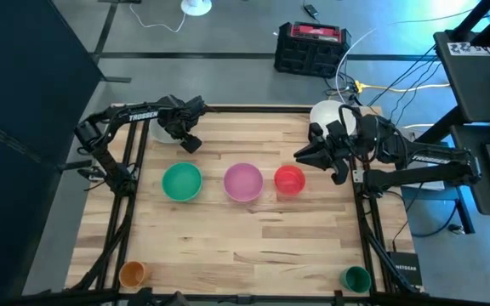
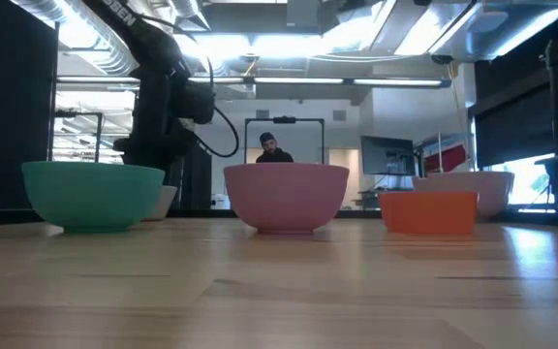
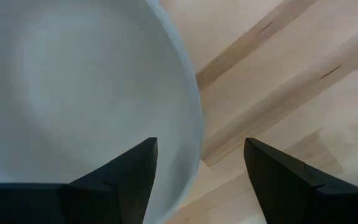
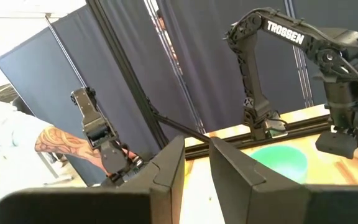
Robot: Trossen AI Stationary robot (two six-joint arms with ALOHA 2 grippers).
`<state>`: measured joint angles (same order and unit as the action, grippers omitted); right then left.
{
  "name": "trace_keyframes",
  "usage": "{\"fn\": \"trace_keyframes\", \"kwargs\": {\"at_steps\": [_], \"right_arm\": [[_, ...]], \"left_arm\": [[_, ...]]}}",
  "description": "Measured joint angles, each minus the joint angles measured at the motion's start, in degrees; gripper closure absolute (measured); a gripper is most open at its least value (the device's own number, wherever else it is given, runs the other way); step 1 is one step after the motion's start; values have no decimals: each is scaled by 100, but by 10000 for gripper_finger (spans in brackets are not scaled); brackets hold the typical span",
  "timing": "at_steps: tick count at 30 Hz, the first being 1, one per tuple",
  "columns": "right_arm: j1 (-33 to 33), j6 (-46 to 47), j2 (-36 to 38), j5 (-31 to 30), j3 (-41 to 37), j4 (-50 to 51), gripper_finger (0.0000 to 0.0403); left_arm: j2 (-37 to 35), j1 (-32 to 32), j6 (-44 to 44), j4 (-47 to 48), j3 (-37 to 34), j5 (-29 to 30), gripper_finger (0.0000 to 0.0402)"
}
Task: Nest bowls inside each other
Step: Stack the left white bowl on top of the right white bowl
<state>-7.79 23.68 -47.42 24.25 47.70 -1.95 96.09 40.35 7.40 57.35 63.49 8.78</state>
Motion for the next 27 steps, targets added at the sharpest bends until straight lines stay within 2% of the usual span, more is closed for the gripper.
{"fn": "trace_keyframes", "kwargs": {"at_steps": [23, 27], "right_arm": [[2, 157, 16, 0, 9, -163, 343], [2, 148, 21, 2, 237, -161, 343]], "left_arm": [[-4, 162, -530, -289, -49, 39, 352], [-6, 92, -619, -291, -49, 37, 374]]}}
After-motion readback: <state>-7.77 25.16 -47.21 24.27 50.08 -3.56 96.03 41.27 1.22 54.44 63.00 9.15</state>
